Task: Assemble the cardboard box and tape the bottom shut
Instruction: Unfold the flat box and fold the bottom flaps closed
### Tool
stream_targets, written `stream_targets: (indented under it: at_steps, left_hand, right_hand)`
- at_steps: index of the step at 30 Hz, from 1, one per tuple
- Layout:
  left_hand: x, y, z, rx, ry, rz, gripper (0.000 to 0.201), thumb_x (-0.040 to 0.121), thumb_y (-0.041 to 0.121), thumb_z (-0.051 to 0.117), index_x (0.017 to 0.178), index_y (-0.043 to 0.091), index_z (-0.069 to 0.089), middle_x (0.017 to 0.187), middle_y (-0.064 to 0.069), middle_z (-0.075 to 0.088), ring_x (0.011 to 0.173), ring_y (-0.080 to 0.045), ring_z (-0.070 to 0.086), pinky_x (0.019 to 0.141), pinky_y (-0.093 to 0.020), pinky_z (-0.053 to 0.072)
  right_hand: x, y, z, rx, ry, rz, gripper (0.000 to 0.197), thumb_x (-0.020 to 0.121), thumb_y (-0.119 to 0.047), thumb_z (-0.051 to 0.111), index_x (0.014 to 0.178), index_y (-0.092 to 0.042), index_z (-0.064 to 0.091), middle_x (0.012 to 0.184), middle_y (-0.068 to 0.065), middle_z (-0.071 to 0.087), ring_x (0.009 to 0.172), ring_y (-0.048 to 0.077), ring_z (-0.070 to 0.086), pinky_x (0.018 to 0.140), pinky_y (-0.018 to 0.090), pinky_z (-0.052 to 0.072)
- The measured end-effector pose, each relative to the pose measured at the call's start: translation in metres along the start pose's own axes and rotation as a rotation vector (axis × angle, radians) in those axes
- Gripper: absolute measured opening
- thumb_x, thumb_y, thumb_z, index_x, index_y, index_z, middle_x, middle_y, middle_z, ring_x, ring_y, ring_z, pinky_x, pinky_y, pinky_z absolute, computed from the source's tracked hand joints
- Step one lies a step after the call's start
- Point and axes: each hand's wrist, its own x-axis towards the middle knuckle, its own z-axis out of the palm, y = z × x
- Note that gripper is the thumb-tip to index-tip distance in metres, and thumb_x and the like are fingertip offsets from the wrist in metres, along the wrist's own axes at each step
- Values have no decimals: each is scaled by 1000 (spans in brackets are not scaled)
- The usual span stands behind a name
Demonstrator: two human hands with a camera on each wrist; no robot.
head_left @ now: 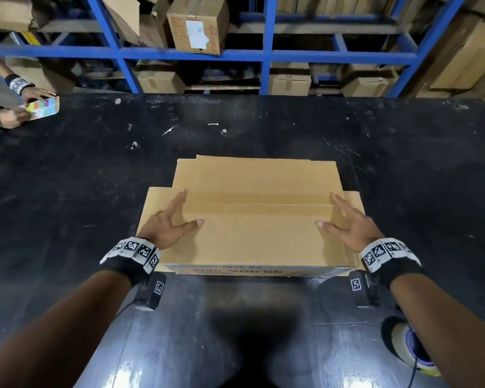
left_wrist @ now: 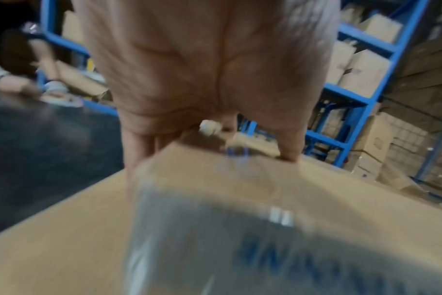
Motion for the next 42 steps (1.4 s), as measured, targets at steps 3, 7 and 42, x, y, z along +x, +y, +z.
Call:
stream_targets:
  at_steps: [3, 7, 42]
  left_hand:
    - [-15, -9, 20, -149, 62, 14, 91, 86, 78, 58, 153, 68, -3, 162, 2, 47, 133, -38, 59, 120, -44, 34]
    - [-19, -10, 26, -156, 114, 16, 95, 82, 79, 62, 152, 70, -1, 120, -9, 78, 117, -36, 69, 115, -43, 41]
    - [41, 44, -86, 66, 69, 32, 97, 75, 95, 47, 160, 54, 20, 169, -4, 34, 151, -35, 39, 124, -47, 30]
  right_hand:
    - [-9, 5, 18, 103, -23, 40, 86, 86, -75, 54, 147, -73, -8, 161, 2, 44, 140, 40, 48, 116, 46, 36]
    - [-11, 2, 26, 114, 38, 38, 86, 85, -78, 53, 146, -73, -8, 156, 1, 51, 134, 42, 53, 113, 47, 39]
    - [56, -60, -84, -173, -142, -37, 129, 53, -107, 35, 161, -48, -4, 173, 2, 13, 156, 35, 25, 125, 52, 23]
